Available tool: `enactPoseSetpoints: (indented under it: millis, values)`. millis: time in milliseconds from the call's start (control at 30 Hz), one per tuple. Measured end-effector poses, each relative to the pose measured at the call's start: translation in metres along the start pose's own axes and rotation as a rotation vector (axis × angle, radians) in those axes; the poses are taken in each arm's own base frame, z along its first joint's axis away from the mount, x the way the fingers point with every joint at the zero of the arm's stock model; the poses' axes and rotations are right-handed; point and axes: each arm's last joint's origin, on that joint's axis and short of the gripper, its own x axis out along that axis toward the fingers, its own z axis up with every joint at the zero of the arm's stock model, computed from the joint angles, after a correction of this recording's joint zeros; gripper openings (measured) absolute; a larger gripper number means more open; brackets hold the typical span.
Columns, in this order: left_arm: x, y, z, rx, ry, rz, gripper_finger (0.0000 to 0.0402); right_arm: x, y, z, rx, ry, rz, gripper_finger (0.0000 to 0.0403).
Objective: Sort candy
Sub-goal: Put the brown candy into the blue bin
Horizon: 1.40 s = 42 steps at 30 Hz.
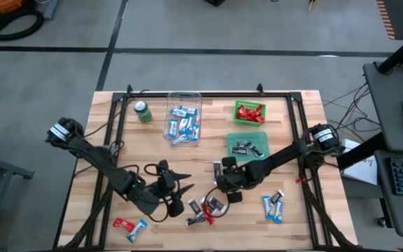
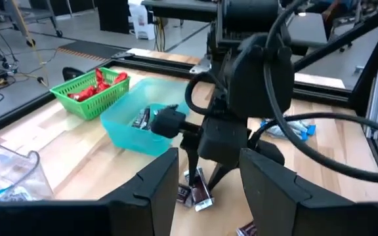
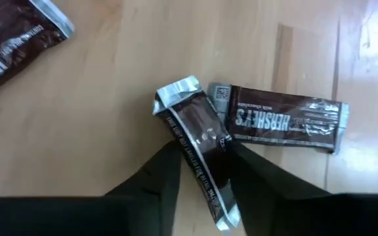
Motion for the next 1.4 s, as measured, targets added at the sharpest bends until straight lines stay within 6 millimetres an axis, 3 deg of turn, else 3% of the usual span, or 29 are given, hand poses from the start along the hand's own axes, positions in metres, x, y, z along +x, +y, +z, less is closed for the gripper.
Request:
enactPoseSetpoints:
  millis: [167,233,467,600,933,1233,1400]
  values:
    - [0.003,-0.003,-0.008,-0.009,0.016,0.002,0.0146,0.0,0.001,0.0,0.015,-0.004,0.012,0.0031]
    - [0.004,-0.005,-0.01,-0.014,0.02,0.001,0.0146,0.0,0.001,0.0,0.014,-0.006,0.018,0.0019]
    - [0.006,-0.011,-0.021,-0.023,0.033,-0.01,0.0146,-0.021,-0.001,0.002,0.04,-0.045,0.05,0.0013]
    - [0.015,-0.02,-0.034,-0.016,0.05,-0.065,0.0146,-0.04,0.0,0.012,0.074,-0.21,0.139,0.0013]
    - [0.033,-0.043,-0.057,0.074,-0.02,-0.185,0.0146,-0.049,0.012,0.027,0.108,-0.744,0.485,0.0013]
    - [0.033,-0.046,-0.057,0.147,-0.033,-0.251,0.0146,-0.044,0.014,0.026,0.119,-0.771,0.506,0.0013]
    - [0.039,-0.047,-0.067,0.172,-0.015,-0.262,0.0145,-0.044,0.014,0.026,0.121,-0.773,0.507,0.0013]
